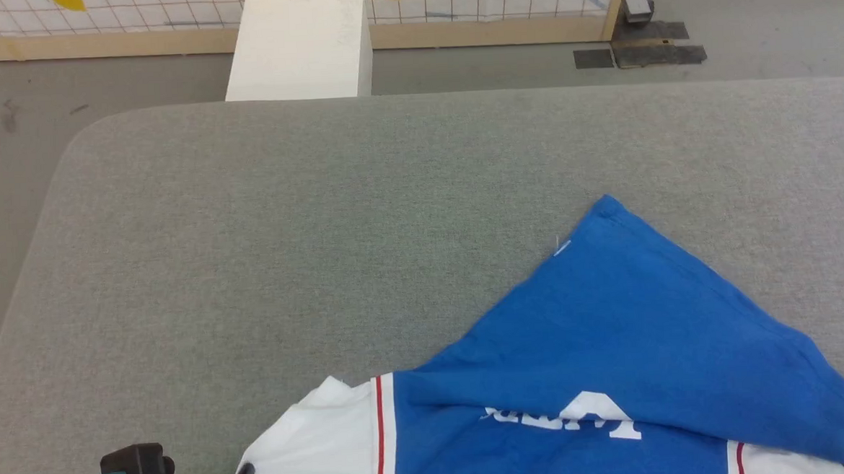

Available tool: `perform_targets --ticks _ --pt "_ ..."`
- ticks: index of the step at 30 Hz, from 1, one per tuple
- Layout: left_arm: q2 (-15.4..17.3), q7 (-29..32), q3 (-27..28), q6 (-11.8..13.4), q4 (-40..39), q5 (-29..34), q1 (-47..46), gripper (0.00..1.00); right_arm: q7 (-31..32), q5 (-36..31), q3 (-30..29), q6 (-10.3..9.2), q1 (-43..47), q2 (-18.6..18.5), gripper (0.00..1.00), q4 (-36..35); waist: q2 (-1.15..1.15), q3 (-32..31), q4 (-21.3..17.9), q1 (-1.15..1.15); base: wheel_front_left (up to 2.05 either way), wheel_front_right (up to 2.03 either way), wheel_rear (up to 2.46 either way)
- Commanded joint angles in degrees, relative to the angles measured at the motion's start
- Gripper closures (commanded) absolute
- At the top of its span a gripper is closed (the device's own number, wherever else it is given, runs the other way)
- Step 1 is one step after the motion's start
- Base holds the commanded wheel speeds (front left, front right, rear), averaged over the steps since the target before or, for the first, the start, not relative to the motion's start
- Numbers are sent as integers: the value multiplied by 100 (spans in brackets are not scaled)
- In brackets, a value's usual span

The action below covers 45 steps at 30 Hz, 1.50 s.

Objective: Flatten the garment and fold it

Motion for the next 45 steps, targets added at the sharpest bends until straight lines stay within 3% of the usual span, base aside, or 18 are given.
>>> perform_targets --ticks 1,7,12,17,23,30,38,39,40,41,42,45 --pt "33 28 -10 28 -6 20 62 100 -309 45 233 -8 -209 -58 0 -38 36 -28 26 0 0 0 0" --pt "18 46 -60 5 -20 42 -13 100 -1453 336 1664 -8 -968 -694 0 380 36 47 119 0 0 0 0" --pt "-6 45 -92 -47 -19 73 -172 100 -1419 571 2836 -8 -1862 -1220 0 1159 36 289 282 0 0 0 0" --pt "-102 28 -167 -137 59 119 -436 100 -712 955 4006 -8 -2784 -1679 0 1891 36 598 555 0 0 0 0" --pt "-260 -33 -258 -279 220 153 -741 100 382 1447 4817 -8 -3605 -2086 0 2502 36 928 902 0 0 0 0" --pt "-378 -122 -301 -395 365 171 -962 100 1520 1772 5230 -8 -4233 -2287 0 2925 36 1255 1175 0 0 0 0" --pt "-479 -190 -347 -487 480 174 -1113 100 2723 1931 5293 -8 -4538 -2394 0 3234 36 1498 1375 0 0 0 0" --pt "-488 -202 -348 -495 496 173 -1121 100 2878 1930 5293 -8 -4555 -2387 18 3253 36 1511 1384 0 0 0 0" --pt "-492 -209 -350 -501 507 172 -1126 100 3001 1923 5287 -8 -4565 -2382 65 3261 36 1522 1389 0 0 0 0" --pt "-498 -218 -352 -507 519 171 -1131 100 3144 1908 5271 -8 -4575 -2384 88 3269 36 1534 1391 0 0 0 0" --pt "-505 -227 -355 -510 527 172 -1133 100 3264 1898 5258 -8 -4567 -2382 100 3272 36 1537 1391 0 0 0 0" --pt "-529 -237 -367 -507 549 166 -1133 100 3494 1867 5182 -8 -4470 -2357 100 3184 36 1521 1374 0 0 0 0"
